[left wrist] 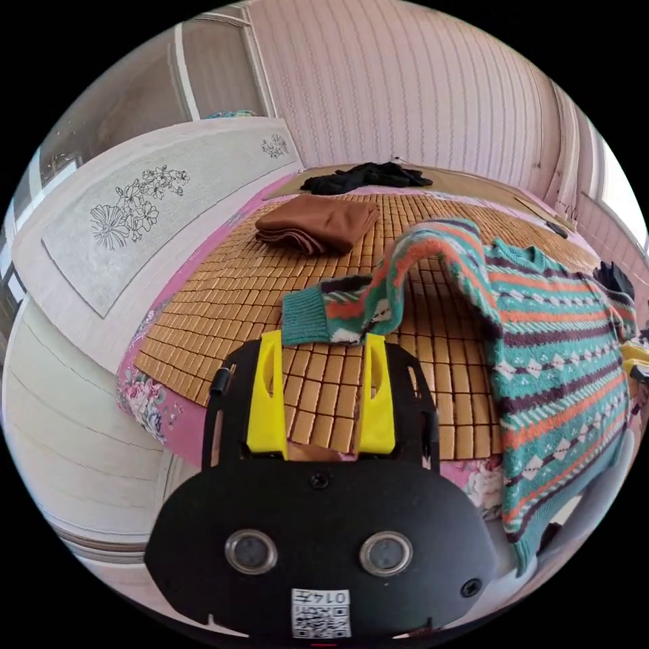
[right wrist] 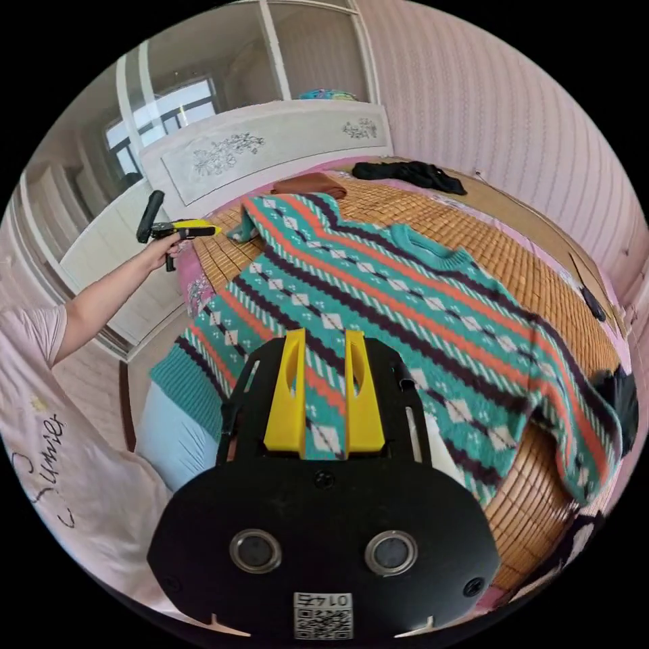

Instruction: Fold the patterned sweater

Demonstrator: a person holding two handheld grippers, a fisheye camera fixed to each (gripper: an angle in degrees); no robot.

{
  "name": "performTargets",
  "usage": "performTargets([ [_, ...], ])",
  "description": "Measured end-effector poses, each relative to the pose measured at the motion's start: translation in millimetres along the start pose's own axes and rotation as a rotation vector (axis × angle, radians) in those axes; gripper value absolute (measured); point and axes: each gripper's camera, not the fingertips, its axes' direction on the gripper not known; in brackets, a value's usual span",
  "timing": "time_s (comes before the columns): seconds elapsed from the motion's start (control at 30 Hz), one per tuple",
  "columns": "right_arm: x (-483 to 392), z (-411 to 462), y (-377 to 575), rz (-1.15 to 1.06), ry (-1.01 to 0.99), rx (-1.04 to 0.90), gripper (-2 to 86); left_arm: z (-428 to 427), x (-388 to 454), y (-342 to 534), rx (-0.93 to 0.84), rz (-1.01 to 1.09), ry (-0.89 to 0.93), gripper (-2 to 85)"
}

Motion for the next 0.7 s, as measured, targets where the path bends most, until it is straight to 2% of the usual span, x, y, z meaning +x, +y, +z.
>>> performTargets([
  [0.13,-45.5,65.1,-106.5,-0.184,-0.064,0.014,8.8,49.3,-9.7,-24.0,-0.189,-0.088,0.017,14.1],
  [0.2,-54.3,92.6,-145.0,-0.207,-0.082,-0.002,8.9,58.0,-30.5,-28.1,-0.186,-0.204,0.146,8.9],
  [0.3,-56.0,138.9,-190.2,-0.186,-0.099,-0.071,9.1,61.4,-53.4,-27.6,-0.161,-0.252,0.270,3.0],
  [0.37,-58.4,169.4,-207.3,-0.189,-0.114,-0.173,9.2,47.2,-72.4,-26.7,-0.114,-0.290,0.195,0.6],
  [0.43,-64.6,179.6,-211.7,-0.216,-0.125,-0.197,9.3,30.4,-92.0,-21.9,-0.048,-0.306,0.089,0.0],
  [0.5,-71.6,190.7,-213.7,-0.244,-0.124,-0.227,9.4,40.6,-115.2,-12.1,-0.106,-0.313,-0.004,0.4],
  [0.53,-73.9,202.2,-213.6,-0.248,-0.132,-0.266,9.6,50.5,-119.8,-8.8,-0.162,-0.306,0.004,0.7],
  [0.57,-73.3,216.6,-211.2,-0.238,-0.139,-0.325,9.9,53.1,-130.7,1.6,-0.134,-0.341,0.059,1.4],
  [0.63,-66.7,209.6,-208.2,-0.208,-0.130,-0.258,10.0,49.1,-153.6,13.6,-0.117,-0.493,0.176,3.0],
  [0.7,-55.8,198.5,-206.0,-0.172,-0.209,-0.287,11.8,29.4,-165.8,32.0,-0.037,-0.558,0.240,5.7],
])
